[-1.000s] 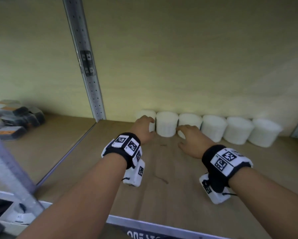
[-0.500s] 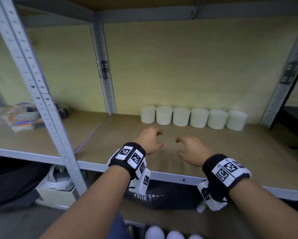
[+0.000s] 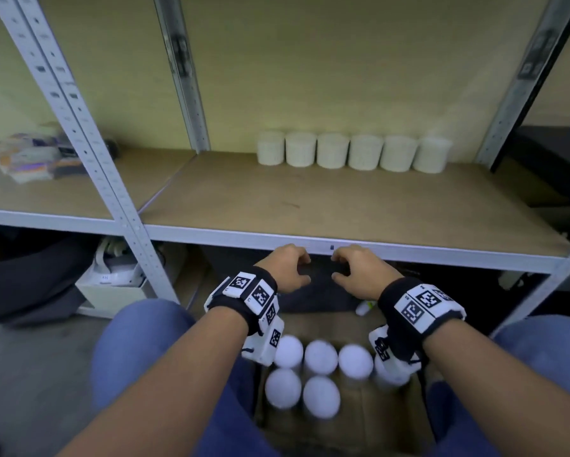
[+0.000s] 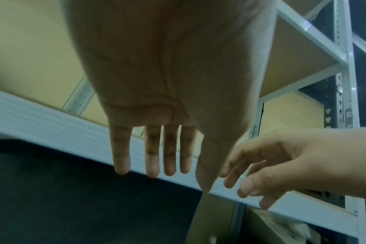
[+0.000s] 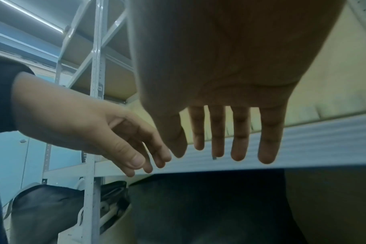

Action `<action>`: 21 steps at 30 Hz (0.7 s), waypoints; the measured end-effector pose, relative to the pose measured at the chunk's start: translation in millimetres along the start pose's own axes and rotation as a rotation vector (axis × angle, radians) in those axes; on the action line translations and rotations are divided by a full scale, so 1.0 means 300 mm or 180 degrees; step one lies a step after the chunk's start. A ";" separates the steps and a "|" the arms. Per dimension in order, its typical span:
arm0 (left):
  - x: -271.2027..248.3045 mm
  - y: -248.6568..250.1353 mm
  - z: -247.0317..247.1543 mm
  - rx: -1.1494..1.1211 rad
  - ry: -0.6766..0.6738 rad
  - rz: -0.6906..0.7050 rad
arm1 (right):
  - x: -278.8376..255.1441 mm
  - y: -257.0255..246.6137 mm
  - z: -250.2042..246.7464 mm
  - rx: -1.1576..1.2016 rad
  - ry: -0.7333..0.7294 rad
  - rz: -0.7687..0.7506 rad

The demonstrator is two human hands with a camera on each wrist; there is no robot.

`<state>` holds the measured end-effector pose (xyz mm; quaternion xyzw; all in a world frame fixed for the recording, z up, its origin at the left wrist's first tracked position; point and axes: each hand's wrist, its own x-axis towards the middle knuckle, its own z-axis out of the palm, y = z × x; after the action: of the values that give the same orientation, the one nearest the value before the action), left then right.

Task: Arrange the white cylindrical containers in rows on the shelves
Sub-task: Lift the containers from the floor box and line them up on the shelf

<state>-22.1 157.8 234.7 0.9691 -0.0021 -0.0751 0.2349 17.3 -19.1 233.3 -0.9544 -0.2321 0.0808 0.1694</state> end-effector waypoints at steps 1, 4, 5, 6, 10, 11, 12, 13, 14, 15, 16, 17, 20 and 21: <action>0.003 -0.012 0.032 0.0018 -0.0070 -0.0034 | -0.001 0.015 0.030 0.0026 -0.0065 0.0031; 0.014 -0.056 0.127 -0.0031 -0.0299 -0.0234 | -0.001 0.060 0.136 0.0001 -0.0393 0.0153; 0.019 -0.074 0.157 -0.0027 -0.0368 -0.0291 | 0.002 0.076 0.175 -0.0002 -0.0502 0.0188; 0.023 -0.091 0.192 -0.0013 -0.0448 -0.0331 | 0.007 0.091 0.216 -0.0001 -0.0608 0.0217; 0.037 -0.164 0.340 0.0064 -0.0760 -0.0581 | 0.033 0.143 0.392 -0.0084 -0.1046 0.0312; 0.042 -0.185 0.380 0.0074 -0.0853 -0.0659 | 0.036 0.152 0.434 -0.0078 -0.1151 0.0366; 0.047 -0.207 0.419 0.0069 -0.0966 -0.0722 | 0.036 0.160 0.475 -0.0066 -0.1250 0.0405; 0.051 -0.226 0.455 0.0094 -0.1072 -0.0761 | 0.036 0.169 0.515 -0.0060 -0.1334 0.0420; 0.059 -0.248 0.491 0.0162 -0.1162 -0.0784 | 0.037 0.178 0.553 -0.0073 -0.1415 0.0421; 0.065 -0.271 0.525 0.0256 -0.1253 -0.0795 | 0.036 0.189 0.591 -0.0100 -0.1482 0.0426; 0.069 -0.289 0.556 0.0355 -0.1343 -0.0800 | 0.034 0.198 0.630 -0.0141 -0.1542 0.0441; 0.070 -0.300 0.582 0.0426 -0.1429 -0.0809 | 0.032 0.207 0.668 -0.0184 -0.1593 0.0458; 0.079 -0.336 0.671 0.0475 -0.1715 -0.0948 | 0.021 0.227 0.772 -0.0283 -0.1817 0.0508; 0.085 -0.353 0.703 0.0443 -0.1779 -0.0997 | 0.017 0.233 0.805 -0.0304 -0.1886 0.0516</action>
<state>-31.2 154.9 -2.4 0.9133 0.0775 -0.3730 0.1440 -5.4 -6.1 -16.8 -0.9116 -0.1981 0.3578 0.0423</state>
